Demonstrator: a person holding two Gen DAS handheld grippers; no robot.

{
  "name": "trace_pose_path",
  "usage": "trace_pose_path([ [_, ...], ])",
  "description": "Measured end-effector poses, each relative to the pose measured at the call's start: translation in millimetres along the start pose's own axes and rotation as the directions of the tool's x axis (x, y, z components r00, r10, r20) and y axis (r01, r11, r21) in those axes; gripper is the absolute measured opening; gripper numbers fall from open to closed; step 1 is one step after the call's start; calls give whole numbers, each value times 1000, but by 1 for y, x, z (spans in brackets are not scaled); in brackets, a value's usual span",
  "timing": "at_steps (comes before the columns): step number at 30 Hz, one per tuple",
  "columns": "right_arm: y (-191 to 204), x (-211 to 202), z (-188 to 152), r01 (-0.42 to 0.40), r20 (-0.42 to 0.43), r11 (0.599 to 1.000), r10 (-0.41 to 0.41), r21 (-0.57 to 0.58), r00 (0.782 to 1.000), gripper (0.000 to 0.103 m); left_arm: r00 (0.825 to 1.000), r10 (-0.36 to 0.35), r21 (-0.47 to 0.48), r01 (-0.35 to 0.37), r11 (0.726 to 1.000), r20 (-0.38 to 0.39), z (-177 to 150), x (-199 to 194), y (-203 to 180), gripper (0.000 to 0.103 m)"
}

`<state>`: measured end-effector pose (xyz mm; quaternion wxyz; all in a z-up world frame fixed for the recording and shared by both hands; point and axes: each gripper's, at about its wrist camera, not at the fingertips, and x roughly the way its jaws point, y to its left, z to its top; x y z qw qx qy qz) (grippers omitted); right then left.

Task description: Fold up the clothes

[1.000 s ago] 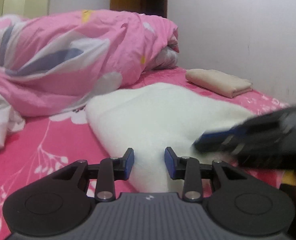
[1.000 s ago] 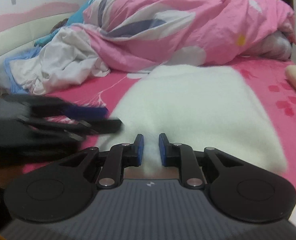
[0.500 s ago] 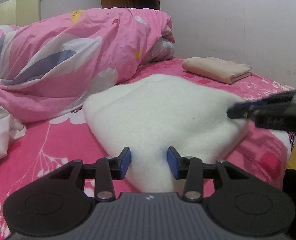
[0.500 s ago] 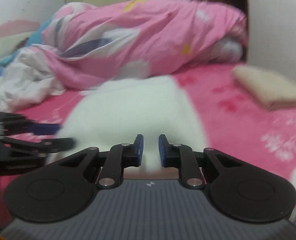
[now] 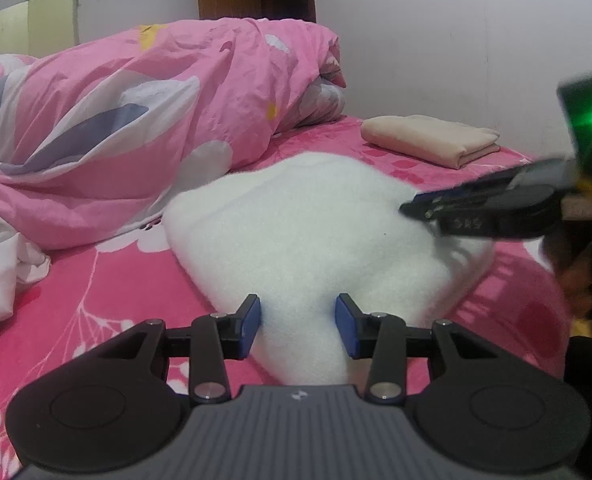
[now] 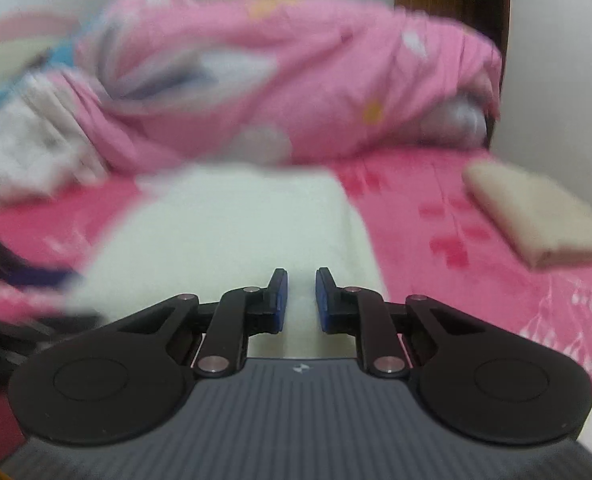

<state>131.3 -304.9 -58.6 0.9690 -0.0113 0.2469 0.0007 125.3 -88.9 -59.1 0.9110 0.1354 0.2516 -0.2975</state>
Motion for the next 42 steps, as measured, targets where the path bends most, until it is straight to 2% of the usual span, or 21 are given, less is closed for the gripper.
trace_pose_path([
  [6,4,6,-7,22,4,999,-22,-32,1000,13,1000,-6,-4,6,1000,13,5,-4,3,45],
  [8,-2,5,-7,0,4,1000,0,2,1000,13,1000,-3,-4,3,1000,22,9,-8,3,45],
  [13,-9,5,-6,-33,2,999,33,38,999,13,991,23,60,-31,998,129,29,-13,-4,53],
  [16,-7,5,-6,-29,0,999,29,34,1000,14,994,17,11,-19,1000,104,36,4,-3,54],
  [18,-8,5,-5,-32,0,999,32,33,999,14,999,-1,-33,3,999,53,33,20,0,54],
  [19,-8,5,-5,-33,-1,999,33,34,999,14,1000,-9,-56,10,998,20,31,28,2,57],
  [21,-8,5,-5,-34,-4,999,34,38,999,14,1000,0,-96,1,995,8,31,30,5,67],
  [23,-7,5,-5,-35,-8,999,35,39,999,14,1000,7,-136,-8,991,-5,30,31,9,84],
  [25,-8,6,-4,-36,-10,998,37,43,999,14,1000,-4,-169,0,986,-23,30,31,13,90],
  [32,-8,5,-5,-35,-11,998,35,43,999,14,995,-49,-283,24,959,-82,29,31,28,97],
  [36,-8,5,-4,-35,-13,998,36,44,999,14,992,-66,-359,24,933,-107,29,28,36,103],
  [42,-6,5,-3,-26,-18,999,26,35,999,14,988,-4,-368,-54,928,-156,32,20,34,103],
])
